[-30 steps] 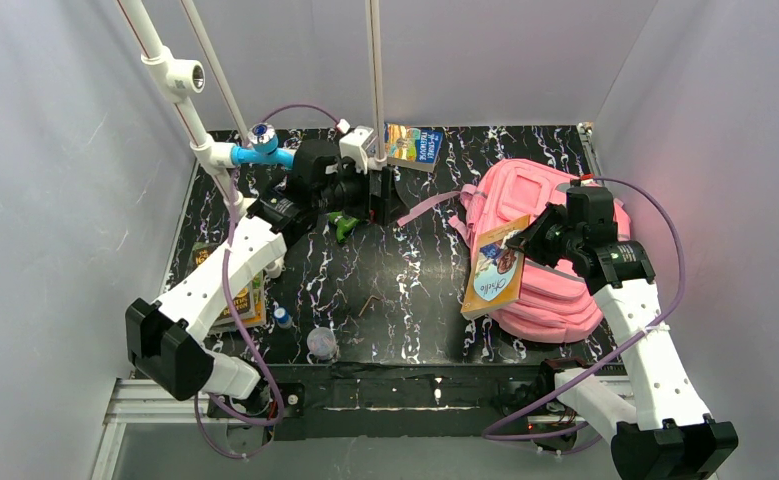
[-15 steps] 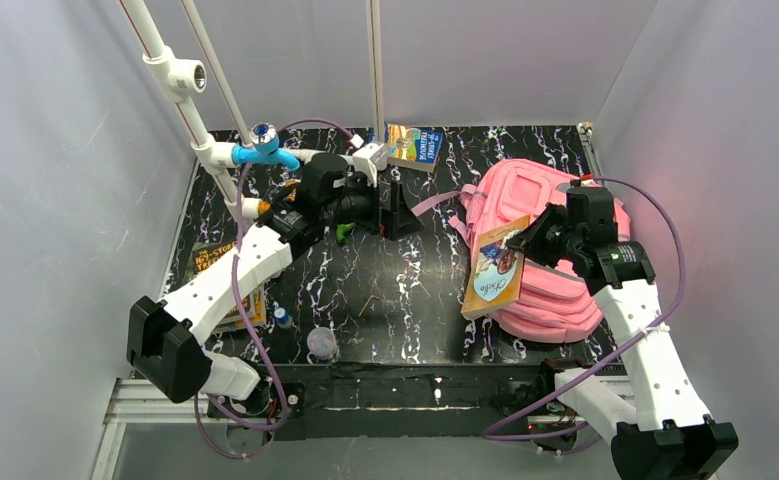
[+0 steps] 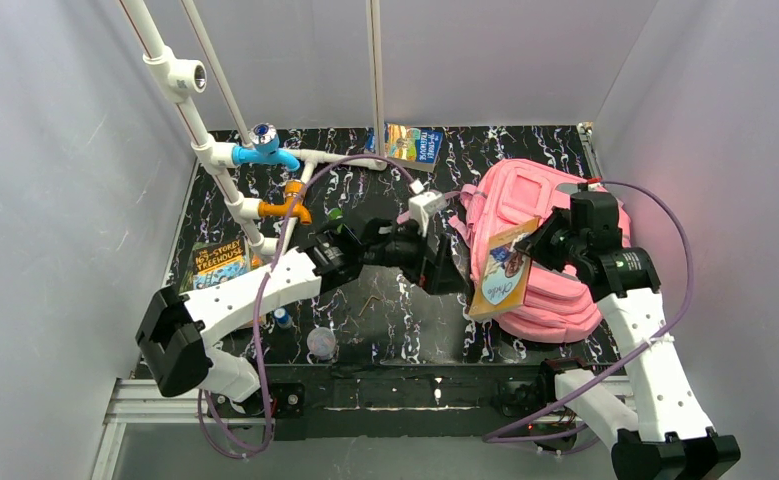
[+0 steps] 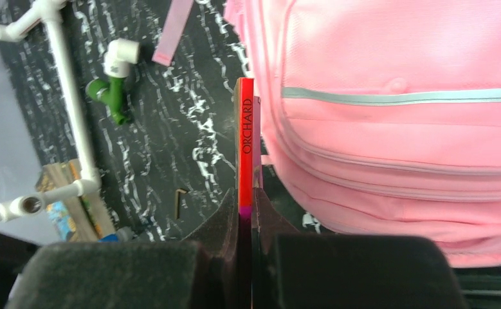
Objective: Pack the student bag
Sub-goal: Place the book in the student bag.
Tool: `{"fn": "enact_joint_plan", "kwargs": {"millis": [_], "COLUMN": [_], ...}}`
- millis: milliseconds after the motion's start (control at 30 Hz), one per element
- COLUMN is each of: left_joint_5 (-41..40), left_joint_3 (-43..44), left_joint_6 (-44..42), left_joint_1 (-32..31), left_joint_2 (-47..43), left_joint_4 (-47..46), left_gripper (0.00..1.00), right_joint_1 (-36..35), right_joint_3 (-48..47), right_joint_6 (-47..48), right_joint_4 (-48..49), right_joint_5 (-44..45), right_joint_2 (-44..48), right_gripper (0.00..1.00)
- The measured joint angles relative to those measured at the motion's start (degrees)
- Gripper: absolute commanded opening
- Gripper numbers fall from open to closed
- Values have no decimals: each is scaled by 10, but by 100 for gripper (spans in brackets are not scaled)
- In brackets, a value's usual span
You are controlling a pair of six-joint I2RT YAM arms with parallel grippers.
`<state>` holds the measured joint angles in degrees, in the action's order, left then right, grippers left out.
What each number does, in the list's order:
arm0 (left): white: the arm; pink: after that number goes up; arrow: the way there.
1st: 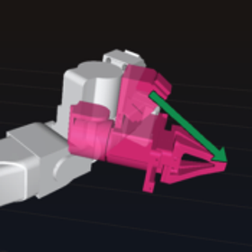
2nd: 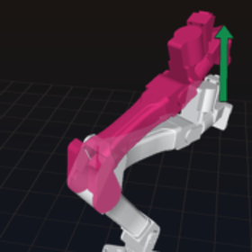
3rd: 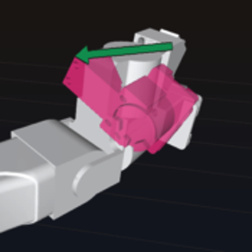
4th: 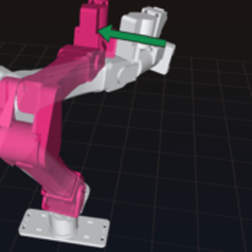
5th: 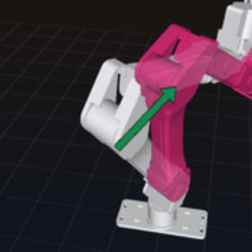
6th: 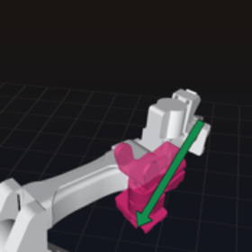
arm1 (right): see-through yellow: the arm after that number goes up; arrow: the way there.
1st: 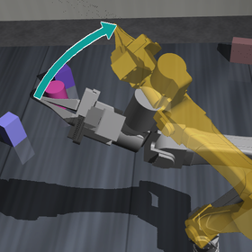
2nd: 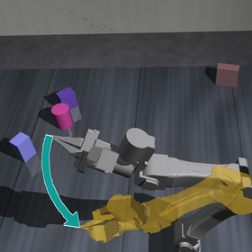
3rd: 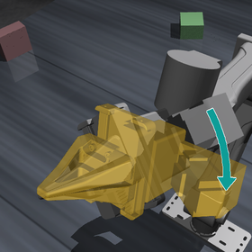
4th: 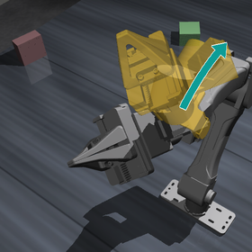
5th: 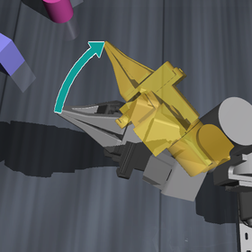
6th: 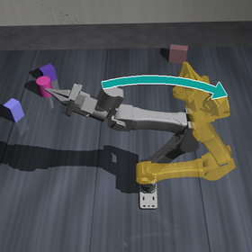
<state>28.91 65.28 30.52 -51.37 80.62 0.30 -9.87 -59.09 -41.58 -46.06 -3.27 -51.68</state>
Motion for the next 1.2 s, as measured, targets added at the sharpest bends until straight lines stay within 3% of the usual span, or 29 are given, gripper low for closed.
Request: {"fn": "enact_joint_plan", "kwargs": {"millis": [300,467,567,700,933,1033,1200], "left_joint_5": [-4,-105,-213,-291,-385,-408,-467], "left_joint_3": [7,31,-8,-70,-71,-57,-39], "left_joint_6": [-14,-108,-186,-276,-416,-472,-549], "left_joint_1": [-121,-193,-245,-283,-332,-346,-354], "left_joint_2": [37,29,-23,-83,-7,35,77], "left_joint_4": [9,68,46,-16,-119,-145,-190], "left_gripper": [98,98,98,98,98,86,38], "right_joint_1": [0,0,0,0,0,0,0], "right_joint_3": [0,0,10,53,103,101,86], "right_joint_6": [31,23,-20,-122,-277,-296,-286], "right_joint_4": [-54,-91,-111,-110,-94,-91,-104], "right_joint_5": [81,111,123,93,5,-12,-16], "right_joint_2": [38,62,98,153,191,189,180], "right_gripper": [1,1,1,1,1,1,1]}}
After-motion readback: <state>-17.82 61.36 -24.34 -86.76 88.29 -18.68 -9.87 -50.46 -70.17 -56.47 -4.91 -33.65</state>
